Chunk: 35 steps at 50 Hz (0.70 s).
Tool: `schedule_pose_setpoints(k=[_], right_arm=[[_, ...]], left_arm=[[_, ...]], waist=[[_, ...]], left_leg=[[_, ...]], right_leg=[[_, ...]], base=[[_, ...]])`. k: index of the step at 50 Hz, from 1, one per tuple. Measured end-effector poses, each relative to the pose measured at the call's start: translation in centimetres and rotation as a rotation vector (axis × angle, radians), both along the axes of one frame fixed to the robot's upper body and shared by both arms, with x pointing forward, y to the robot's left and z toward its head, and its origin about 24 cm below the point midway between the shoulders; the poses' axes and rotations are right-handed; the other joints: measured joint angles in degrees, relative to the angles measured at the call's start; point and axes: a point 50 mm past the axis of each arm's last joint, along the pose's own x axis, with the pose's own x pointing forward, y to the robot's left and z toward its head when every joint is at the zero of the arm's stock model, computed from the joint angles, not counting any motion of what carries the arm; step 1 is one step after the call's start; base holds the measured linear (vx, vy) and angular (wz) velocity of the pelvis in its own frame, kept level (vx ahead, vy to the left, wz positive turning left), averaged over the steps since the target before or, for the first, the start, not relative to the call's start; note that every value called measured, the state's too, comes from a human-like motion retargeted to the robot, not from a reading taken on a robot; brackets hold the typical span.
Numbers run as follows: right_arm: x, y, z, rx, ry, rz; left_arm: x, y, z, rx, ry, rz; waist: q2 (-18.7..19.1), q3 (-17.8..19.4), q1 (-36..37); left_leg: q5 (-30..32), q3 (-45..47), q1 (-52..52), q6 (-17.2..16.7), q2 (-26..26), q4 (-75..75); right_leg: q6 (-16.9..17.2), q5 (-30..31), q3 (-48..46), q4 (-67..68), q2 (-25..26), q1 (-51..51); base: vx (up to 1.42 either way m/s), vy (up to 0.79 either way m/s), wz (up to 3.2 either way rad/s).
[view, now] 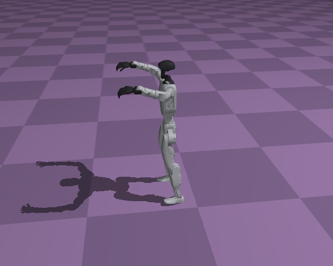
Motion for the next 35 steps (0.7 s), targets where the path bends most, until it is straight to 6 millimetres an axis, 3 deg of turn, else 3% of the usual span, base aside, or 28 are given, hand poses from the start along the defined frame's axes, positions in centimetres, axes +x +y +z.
schedule_pose_setpoints(k=[15, 35], right_arm=[[-1.0, 1.3, 1.0, -0.015, -0.021, 0.075], [-1.9, 0.0, 0.9, 0.004, -0.006, 0.023]], left_arm=[[-0.4, -0.1, 0.8, -0.037, 0.017, -0.016], [-1.3, 1.1, 1.2, -0.053, 0.017, 0.023]], waist=[[-0.4, 0.0, -1.4], [-0.2, 0.8, -1.2]], left_leg=[[-0.6, 0.1, -0.1, -0.9, 1.4, -0.6], [-1.2, 0.0, -0.1, -1.5, 1.5, -0.7]], right_leg=[[0.1, -1.1, -0.6, -1.6, 1.6, 0.6], [0.1, -1.8, -0.8, -1.7, 1.6, 0.7]], base=[[0.02, -0.03, 0.03], [0.0, 0.0, 0.0]])
